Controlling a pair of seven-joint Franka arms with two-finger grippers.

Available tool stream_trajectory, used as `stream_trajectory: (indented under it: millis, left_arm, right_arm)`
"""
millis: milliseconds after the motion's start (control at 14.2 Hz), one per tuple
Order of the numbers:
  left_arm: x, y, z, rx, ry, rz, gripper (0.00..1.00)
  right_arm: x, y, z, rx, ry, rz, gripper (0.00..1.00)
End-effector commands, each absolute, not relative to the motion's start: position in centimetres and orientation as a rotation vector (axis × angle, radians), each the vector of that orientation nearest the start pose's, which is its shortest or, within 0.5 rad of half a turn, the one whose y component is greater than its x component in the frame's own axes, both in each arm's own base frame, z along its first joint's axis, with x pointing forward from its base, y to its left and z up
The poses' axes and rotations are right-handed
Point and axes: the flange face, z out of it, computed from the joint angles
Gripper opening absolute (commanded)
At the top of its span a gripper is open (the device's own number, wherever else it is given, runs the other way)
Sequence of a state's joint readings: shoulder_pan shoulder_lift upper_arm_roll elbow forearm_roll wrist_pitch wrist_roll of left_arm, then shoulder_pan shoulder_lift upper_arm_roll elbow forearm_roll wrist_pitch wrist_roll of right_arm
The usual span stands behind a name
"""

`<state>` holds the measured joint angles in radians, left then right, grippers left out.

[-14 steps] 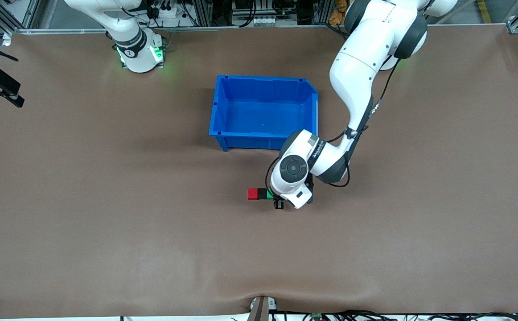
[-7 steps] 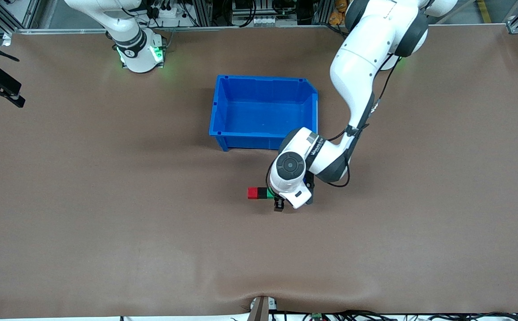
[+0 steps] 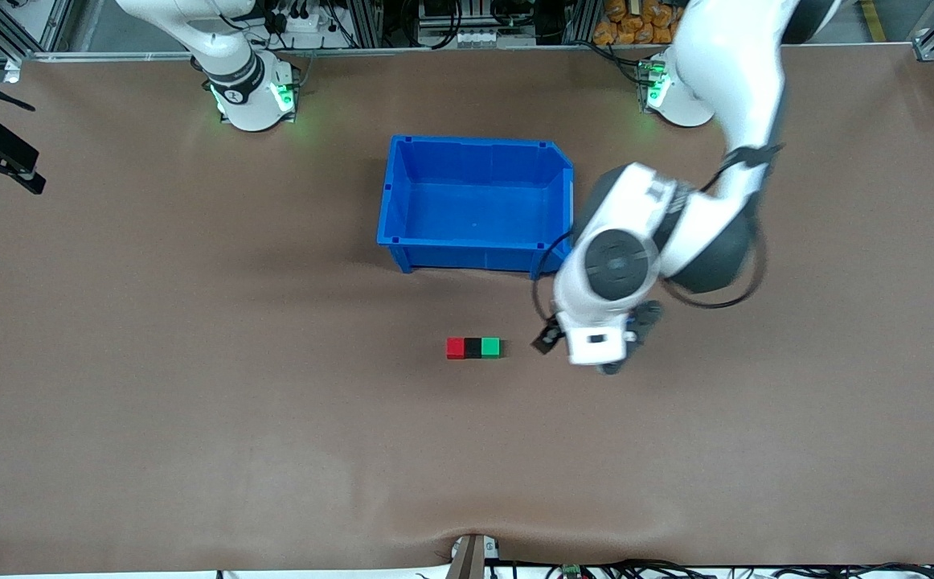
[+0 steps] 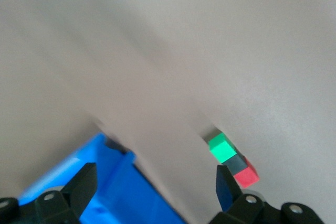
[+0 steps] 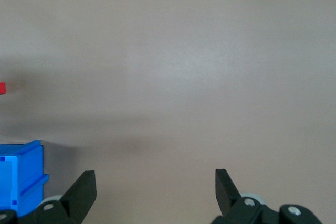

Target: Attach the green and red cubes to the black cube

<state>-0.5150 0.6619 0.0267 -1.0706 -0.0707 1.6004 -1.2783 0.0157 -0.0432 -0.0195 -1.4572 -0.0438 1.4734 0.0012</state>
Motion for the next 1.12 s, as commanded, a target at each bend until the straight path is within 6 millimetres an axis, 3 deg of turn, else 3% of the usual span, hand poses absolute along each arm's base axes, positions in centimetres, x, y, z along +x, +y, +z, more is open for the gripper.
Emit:
stream_trajectory:
  millis: [0,70,351,702,913,1054]
  left_arm:
    - [61.7,-31.7,49.4,-2.903,-0.998,0.205,1.00]
    - [61.3,-30.3,51.9,-2.932,-0.950,0.196,1.00]
    - [61.2,-20.1,58.0,-2.989,-0.747,0.226,1.00]
    - [60.6,-9.4,62.4,-3.098,-0.404,0.174,1.00]
    - [59.2,-6.2,62.3,-3.102,-0.372,0.213,1.00]
    - [58.7,-5.7,62.7,-3.097,-0.382,0.206,1.00]
  right_arm:
    - [53.0,-0.9,69.6,-3.170,0.031,-0.092,1.00]
    - [53.0,-0.8,69.6,-3.170,0.029,-0.092,1.00]
    - [53.0,-0.8,69.6,-3.170,0.031,-0.090,1.00]
    - [53.0,-0.7,69.6,-3.170,0.029,-0.085,1.00]
    - [53.0,-0.9,69.6,-3.170,0.034,-0.083,1.00]
    - [53.0,-0.7,69.6,-3.170,0.031,-0.083,1.00]
